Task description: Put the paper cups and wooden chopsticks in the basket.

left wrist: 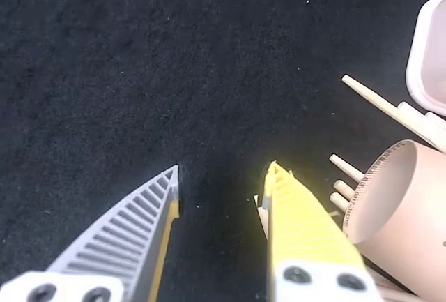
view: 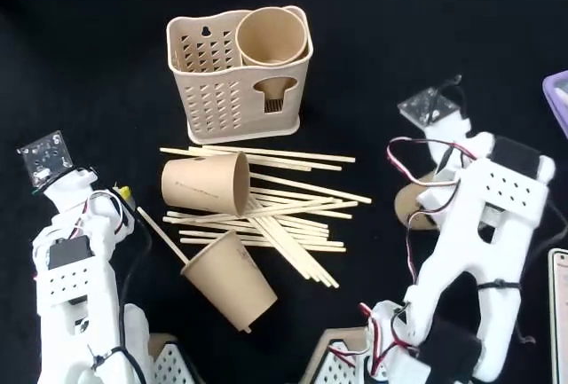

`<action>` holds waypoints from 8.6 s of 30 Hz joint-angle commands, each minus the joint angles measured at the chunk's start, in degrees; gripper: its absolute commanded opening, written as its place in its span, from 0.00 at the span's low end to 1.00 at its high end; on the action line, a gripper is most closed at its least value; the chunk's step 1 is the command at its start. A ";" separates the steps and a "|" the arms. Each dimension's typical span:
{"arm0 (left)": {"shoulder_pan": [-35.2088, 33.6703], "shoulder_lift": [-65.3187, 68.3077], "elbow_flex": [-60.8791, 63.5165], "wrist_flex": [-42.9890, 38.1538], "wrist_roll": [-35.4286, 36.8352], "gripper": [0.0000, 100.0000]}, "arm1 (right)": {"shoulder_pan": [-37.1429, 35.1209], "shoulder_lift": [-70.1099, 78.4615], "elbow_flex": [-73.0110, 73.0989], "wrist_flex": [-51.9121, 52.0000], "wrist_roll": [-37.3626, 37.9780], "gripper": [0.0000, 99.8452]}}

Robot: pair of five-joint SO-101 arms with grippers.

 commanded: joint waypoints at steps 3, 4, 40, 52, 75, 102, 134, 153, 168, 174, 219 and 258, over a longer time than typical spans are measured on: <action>-0.13 -0.35 -0.22 -0.97 0.44 0.20 | -3.60 -10.15 -17.98 6.07 -5.80 0.01; -0.13 -0.35 -0.22 -0.97 0.44 0.20 | -6.07 -11.47 -21.32 6.59 -7.74 0.01; 2.68 -0.35 2.33 -3.43 2.81 0.20 | -48.18 36.88 -82.59 -2.02 -25.93 0.01; 2.59 -0.35 2.24 -3.43 2.81 0.20 | -51.34 44.18 -86.73 1.67 -25.85 0.01; 2.59 -0.35 2.24 -3.43 2.81 0.20 | -53.54 38.29 -94.37 14.07 -27.16 0.16; -0.48 -0.35 1.89 -3.60 3.25 0.20 | -71.65 -13.76 5.14 -12.40 -24.09 0.16; -2.51 -0.35 1.98 -5.01 3.34 0.20 | -67.52 -6.11 15.16 -34.64 -60.22 0.16; -2.51 -0.35 1.98 -5.01 3.34 0.20 | -69.01 -5.93 17.36 -38.42 -64.79 0.24; -2.51 -0.35 1.98 -5.01 3.34 0.20 | -68.75 -1.54 20.70 -44.22 -62.42 0.05; -2.59 -0.35 1.98 -5.01 3.34 0.20 | -68.66 -4.09 20.35 -39.74 -53.54 0.01; -2.51 -0.35 1.98 -5.01 3.34 0.20 | -41.41 30.11 -87.87 15.56 -10.99 0.01; -2.51 -0.35 1.80 -5.10 3.34 0.20 | -42.81 43.21 -98.95 15.38 -19.34 0.14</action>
